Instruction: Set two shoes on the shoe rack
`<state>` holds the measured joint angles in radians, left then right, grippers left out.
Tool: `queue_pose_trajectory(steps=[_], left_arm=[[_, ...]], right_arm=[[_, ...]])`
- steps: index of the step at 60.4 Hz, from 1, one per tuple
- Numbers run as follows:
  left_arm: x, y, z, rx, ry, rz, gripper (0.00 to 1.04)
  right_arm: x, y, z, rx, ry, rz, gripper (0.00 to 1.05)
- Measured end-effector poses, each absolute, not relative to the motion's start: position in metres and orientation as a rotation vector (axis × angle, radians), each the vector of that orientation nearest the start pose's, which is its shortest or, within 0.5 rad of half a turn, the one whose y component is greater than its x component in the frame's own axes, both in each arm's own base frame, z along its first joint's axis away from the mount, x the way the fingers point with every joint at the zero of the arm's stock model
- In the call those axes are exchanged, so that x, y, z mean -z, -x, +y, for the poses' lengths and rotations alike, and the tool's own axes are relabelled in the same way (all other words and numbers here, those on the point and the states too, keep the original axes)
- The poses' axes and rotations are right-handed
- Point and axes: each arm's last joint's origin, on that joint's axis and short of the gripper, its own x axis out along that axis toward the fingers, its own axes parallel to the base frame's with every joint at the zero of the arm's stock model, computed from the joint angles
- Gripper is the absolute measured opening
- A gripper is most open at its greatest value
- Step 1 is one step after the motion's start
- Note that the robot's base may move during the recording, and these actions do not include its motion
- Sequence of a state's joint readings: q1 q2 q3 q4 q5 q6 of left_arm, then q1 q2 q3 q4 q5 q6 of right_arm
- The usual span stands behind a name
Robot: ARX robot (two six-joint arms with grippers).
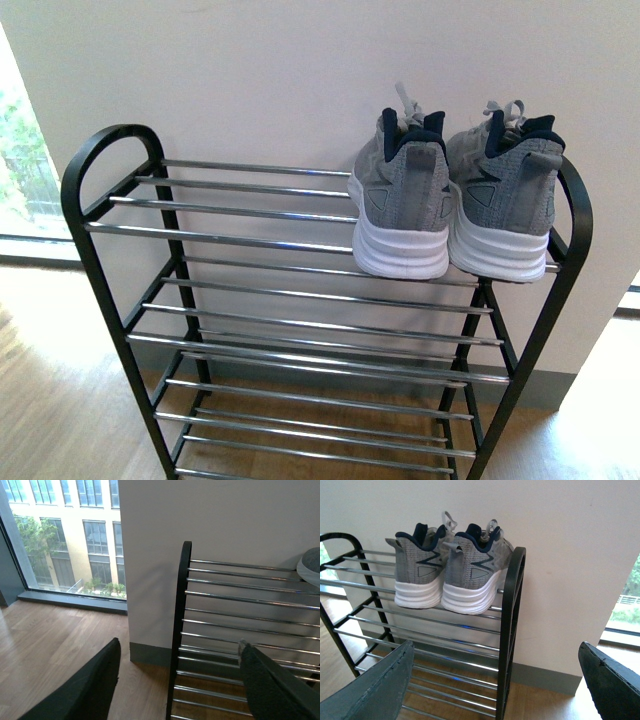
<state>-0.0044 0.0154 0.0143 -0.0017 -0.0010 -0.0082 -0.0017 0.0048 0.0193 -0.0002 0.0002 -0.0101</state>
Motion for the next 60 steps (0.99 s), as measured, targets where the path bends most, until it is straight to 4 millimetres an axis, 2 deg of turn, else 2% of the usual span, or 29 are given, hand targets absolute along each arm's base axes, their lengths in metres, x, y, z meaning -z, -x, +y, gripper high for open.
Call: queue_pose_trajectory(steps=[7, 10, 60], left_arm=[[-0.1671, -0.0978, -0.0004, 0.003, 0.007, 0.003, 0.97], [-0.167, -0.0978, -0.0004, 0.003, 0.007, 0.003, 0.95], [-0.1671, -0.0978, -0.0004, 0.004, 0.007, 0.003, 0.95]], right_arm=[[-0.1697, -0.0968, -0.0002, 0.002, 0.01, -0.014, 0.95], [-0.1697, -0.0968, -0.0002, 0.002, 0.01, -0.014, 0.95], [-0.1697, -0.0968, -0.0001, 0.001, 0.01, -0.014, 0.95]])
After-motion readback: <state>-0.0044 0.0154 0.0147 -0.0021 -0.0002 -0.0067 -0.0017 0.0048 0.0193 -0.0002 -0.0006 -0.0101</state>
